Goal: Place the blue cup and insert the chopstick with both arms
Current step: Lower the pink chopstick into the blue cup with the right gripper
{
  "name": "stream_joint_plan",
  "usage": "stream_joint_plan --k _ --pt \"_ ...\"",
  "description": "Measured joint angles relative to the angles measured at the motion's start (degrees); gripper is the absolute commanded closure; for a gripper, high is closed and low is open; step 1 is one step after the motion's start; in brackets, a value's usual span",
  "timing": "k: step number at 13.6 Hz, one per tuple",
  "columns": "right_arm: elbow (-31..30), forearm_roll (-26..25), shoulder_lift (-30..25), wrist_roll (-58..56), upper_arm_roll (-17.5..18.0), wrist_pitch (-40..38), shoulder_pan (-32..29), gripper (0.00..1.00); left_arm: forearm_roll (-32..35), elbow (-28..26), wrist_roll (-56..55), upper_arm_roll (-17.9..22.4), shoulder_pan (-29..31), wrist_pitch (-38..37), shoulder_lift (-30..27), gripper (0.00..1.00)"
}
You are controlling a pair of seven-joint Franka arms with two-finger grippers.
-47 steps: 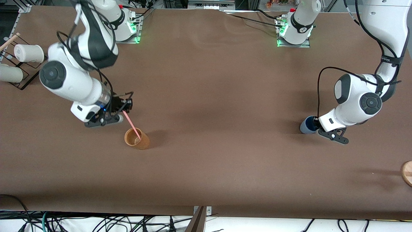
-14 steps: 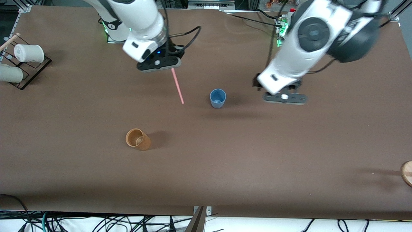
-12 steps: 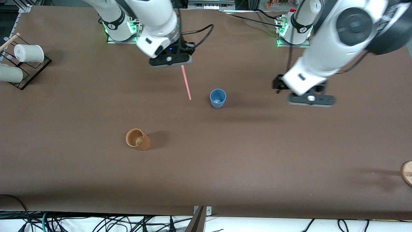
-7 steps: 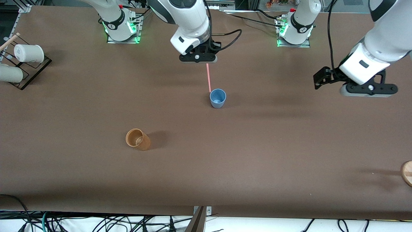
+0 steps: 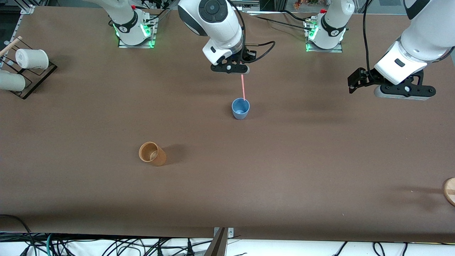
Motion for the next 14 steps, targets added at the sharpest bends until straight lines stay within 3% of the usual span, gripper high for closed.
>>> stream_joint_plan --k 8,9,10,11,14 --pt "-0.26 -0.95 1.55 0.0 -0.29 1.3 -0.01 1.0 0.0 -0.02 0.32 0.15 0.45 0.0 0.04 0.0" --pt "-0.58 -1.14 2.31 0.0 -0.29 2.35 -0.01 0.76 0.0 -0.03 0.37 0.15 0.46 0.0 0.07 0.0" --pt "-1.1 -1.32 2.99 -0.01 -0.3 3.59 -0.01 0.34 0.0 -0.04 0.39 0.15 0.47 0.0 0.1 0.0" --pt "-1.56 -1.4 3.47 -0.02 -0.33 4.61 -0.01 0.0 0.0 -0.05 0.41 0.15 0.48 0.0 0.12 0.0" --pt "-1.1 -1.62 2.95 -0.1 -0.53 5.34 -0.3 0.0 0.0 -0.05 0.54 0.15 0.51 0.0 0.15 0.0"
